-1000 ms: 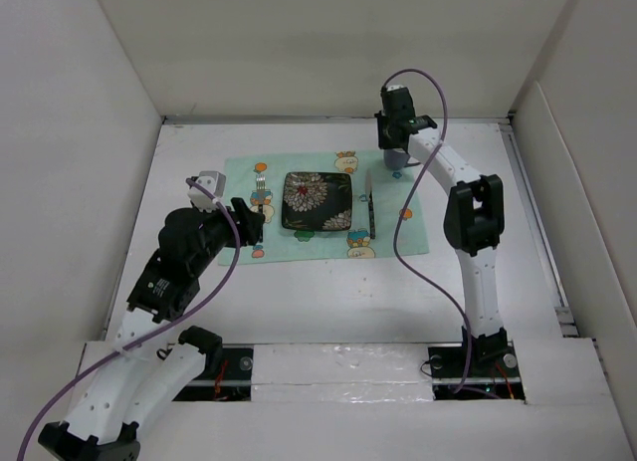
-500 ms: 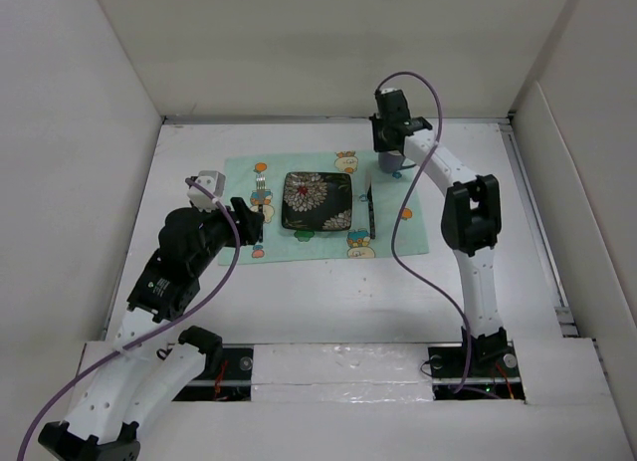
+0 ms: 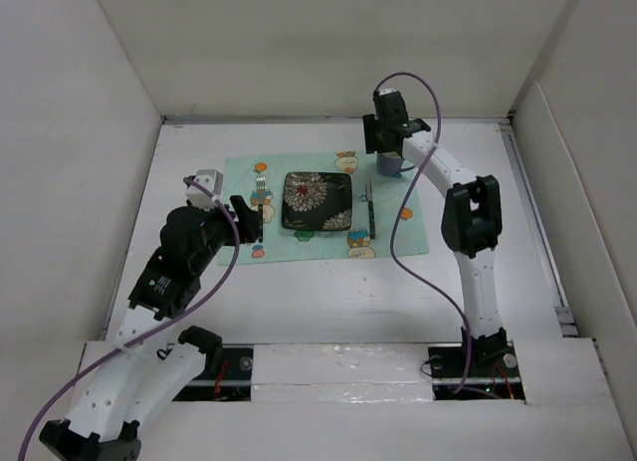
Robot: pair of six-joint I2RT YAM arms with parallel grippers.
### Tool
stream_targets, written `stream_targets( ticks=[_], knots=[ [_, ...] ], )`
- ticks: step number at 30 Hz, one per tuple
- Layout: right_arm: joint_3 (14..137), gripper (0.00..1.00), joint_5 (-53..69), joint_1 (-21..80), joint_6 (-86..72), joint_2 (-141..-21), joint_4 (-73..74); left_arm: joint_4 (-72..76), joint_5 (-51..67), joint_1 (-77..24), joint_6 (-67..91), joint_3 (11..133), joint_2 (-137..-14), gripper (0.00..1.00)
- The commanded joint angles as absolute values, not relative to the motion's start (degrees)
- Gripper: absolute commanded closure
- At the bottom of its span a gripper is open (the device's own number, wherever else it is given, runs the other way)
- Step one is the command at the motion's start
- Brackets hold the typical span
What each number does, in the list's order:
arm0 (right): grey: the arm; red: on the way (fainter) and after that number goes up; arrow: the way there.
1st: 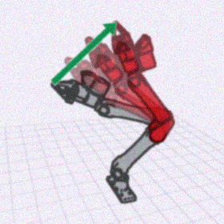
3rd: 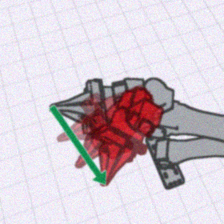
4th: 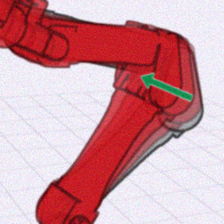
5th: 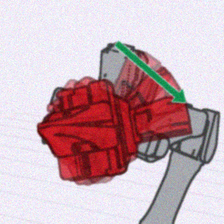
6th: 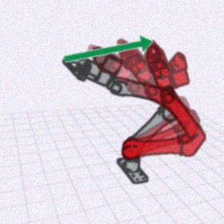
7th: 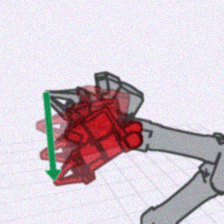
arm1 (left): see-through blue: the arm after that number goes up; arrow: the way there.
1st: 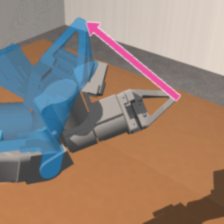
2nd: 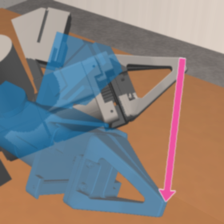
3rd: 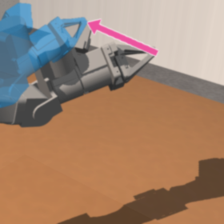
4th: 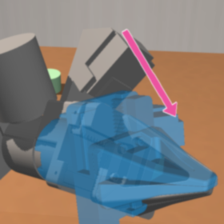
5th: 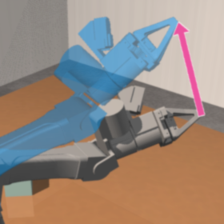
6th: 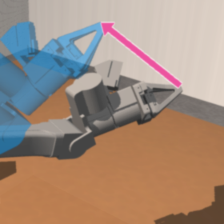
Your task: Set the dinner table for one person
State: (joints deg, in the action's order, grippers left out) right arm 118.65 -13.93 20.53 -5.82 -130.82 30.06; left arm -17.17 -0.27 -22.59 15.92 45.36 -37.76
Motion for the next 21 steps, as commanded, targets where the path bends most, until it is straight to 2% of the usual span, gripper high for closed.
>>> stream_targets(
  ticks=[1, 8, 9, 10, 13, 17, 21],
  knots=[
    [116.91, 0.33, -16.69, 21.97, -5.71, -120.35, 27.25, -16.08, -2.55, -20.92, 16.96, 46.41, -36.92, 0.39],
    [109.35, 0.32, -17.67, 24.70, -5.19, -107.60, 24.53, -16.43, -5.79, -20.39, 18.02, 46.58, -35.42, 0.38],
    [107.86, 0.12, -18.28, 26.00, -5.36, -105.75, 23.91, -16.44, -6.67, -20.39, 18.28, 46.67, -34.90, 0.38],
    [104.45, 0.00, -19.06, 26.54, -6.84, -101.90, 23.56, -16.44, -7.38, -20.39, 18.28, 46.84, -34.72, 0.39],
    [95.66, 0.00, -20.83, 28.64, -9.05, -93.98, 17.26, -16.70, -10.54, -20.39, 19.07, 46.85, -32.88, 0.38],
    [75.65, 0.00, -22.06, 31.81, -10.46, -72.24, 3.03, -16.70, -14.76, -20.39, 20.21, 47.11, -29.72, 0.39],
    [66.55, 0.00, -23.90, 32.34, -10.11, -54.61, -2.90, -15.56, -17.22, -20.39, 20.65, 49.03, -23.30, 0.38]
  ],
)
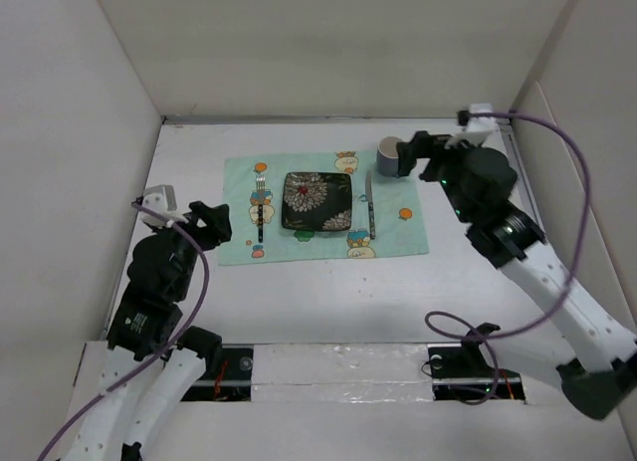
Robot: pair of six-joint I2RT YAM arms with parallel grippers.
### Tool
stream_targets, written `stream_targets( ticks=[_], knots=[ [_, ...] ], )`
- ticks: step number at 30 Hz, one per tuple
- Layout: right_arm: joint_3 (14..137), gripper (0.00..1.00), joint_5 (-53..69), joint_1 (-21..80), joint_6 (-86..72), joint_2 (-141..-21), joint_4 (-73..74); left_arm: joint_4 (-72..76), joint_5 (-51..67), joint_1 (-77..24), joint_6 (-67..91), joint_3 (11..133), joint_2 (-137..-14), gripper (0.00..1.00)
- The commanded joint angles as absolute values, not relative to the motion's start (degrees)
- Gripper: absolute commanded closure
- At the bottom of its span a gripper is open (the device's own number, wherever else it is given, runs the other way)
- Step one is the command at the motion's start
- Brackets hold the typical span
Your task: Set the dinner table for one person
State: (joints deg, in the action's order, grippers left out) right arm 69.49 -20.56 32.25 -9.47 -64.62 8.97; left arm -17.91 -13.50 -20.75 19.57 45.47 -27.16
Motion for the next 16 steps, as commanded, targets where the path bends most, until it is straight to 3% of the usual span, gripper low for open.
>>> stream_targets(
  ticks=[1, 6, 15, 16],
  knots=[
    [66.01, 0.00, -24.34, 32.34, -10.54, -51.88, -2.29, -15.21, -17.75, -20.39, 20.57, 49.83, -22.16, 0.36],
    [64.78, 0.00, -23.99, 31.64, -11.34, -39.49, -0.26, -13.10, -18.28, -20.39, 19.95, 55.71, -16.00, 0.30],
    [60.56, 0.00, -25.58, 31.64, -14.85, -35.07, 1.84, -12.92, -16.88, -20.39, 20.56, 55.90, -11.69, 0.30],
    [60.47, 0.00, -25.14, 31.64, -15.20, -35.24, 1.76, -12.83, -16.35, -20.39, 20.83, 55.55, -11.52, 0.22]
  ],
)
